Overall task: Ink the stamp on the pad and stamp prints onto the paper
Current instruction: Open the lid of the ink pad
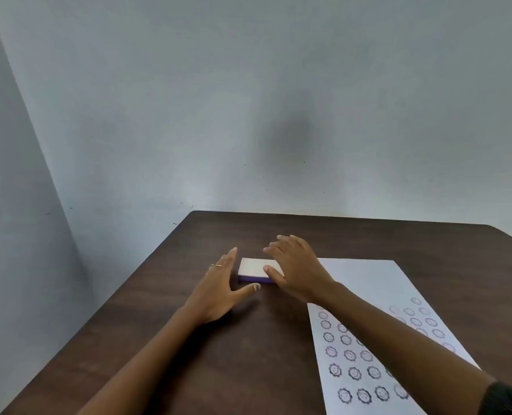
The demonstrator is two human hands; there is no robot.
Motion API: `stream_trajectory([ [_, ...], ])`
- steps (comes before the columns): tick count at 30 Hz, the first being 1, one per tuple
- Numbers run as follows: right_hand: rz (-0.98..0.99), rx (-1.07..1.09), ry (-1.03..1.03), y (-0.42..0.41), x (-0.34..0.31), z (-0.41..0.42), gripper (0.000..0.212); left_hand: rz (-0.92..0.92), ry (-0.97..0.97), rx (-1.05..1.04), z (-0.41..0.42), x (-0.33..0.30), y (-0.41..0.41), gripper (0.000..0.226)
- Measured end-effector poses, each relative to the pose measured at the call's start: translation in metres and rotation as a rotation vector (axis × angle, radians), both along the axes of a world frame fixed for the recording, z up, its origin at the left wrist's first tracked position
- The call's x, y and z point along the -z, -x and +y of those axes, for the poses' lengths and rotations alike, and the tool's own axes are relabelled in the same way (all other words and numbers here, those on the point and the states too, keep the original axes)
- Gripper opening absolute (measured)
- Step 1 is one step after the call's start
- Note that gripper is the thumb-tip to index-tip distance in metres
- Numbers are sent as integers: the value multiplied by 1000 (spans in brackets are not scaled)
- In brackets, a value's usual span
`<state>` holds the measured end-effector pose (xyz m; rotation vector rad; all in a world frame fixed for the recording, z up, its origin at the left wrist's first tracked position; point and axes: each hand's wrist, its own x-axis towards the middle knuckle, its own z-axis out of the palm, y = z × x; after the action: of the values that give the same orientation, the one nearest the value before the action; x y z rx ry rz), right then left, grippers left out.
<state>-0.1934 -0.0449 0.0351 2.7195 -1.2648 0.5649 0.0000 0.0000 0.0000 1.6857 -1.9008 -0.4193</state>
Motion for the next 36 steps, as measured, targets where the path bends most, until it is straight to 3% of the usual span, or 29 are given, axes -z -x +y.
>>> stream_trajectory([
  [9,168,-80,59,-25,11,-15,40,-104,-75,10,-9,4,-20,111],
  [21,-55,-105,-20,-28,26,21,39,-139,-156,80,1,-2,-27,111],
  [36,-174,-210,-60,-11,33,90,42,-67,-164,182,45,-11,-30,64],
])
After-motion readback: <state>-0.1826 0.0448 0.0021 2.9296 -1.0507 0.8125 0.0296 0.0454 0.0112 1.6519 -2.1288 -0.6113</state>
